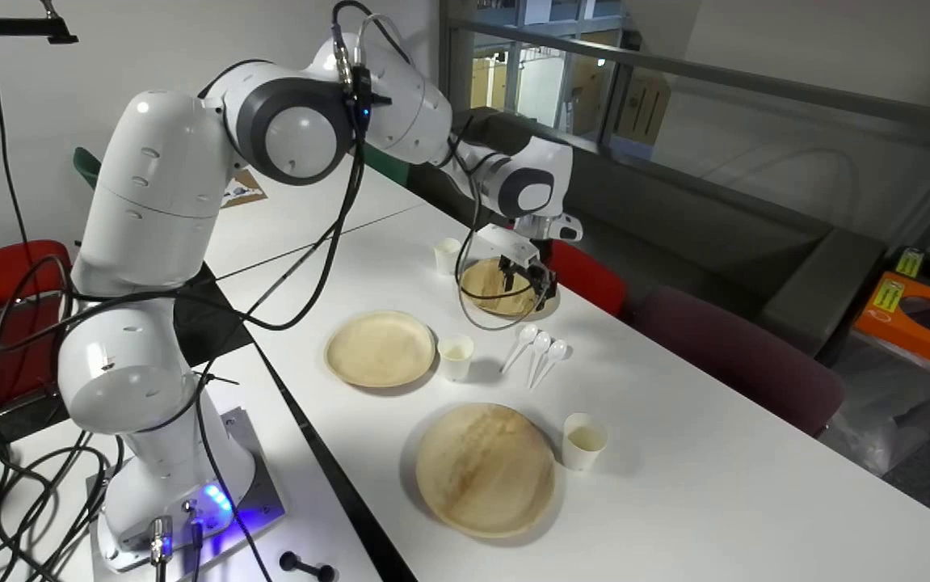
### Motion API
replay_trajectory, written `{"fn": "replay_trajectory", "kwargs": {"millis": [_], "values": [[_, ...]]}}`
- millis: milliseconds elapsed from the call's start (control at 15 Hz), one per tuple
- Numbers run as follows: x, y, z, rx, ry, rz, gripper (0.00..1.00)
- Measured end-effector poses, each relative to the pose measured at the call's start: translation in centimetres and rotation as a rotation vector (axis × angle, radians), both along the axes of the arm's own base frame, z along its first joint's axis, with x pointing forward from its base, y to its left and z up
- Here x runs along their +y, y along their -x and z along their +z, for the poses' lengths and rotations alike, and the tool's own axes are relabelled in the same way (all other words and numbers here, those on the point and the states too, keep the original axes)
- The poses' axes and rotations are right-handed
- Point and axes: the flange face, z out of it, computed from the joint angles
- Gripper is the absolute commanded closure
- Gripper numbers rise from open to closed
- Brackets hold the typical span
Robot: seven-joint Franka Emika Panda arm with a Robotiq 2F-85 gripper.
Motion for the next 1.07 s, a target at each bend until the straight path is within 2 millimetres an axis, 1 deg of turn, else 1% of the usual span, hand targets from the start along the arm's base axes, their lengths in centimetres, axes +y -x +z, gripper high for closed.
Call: {"fn": "replay_trajectory", "kwargs": {"millis": [267,333,467,533,667,933,1067], "values": [[0.0,-0.5,-6.3,0.078,0.002,0.004,0.0],[0.0,-0.7,-7.6,0.093,0.004,0.009,0.0],[0.2,-1.2,-9.5,0.112,0.005,0.025,0.0],[0.3,-1.5,-10.1,0.12,0.006,0.033,0.0],[0.6,-2.0,-10.8,0.135,0.006,0.047,0.0],[1.2,-2.7,-11.4,0.171,-0.009,0.103,0.0],[1.1,-2.8,-11.7,0.184,-0.015,0.13,0.0]]}}
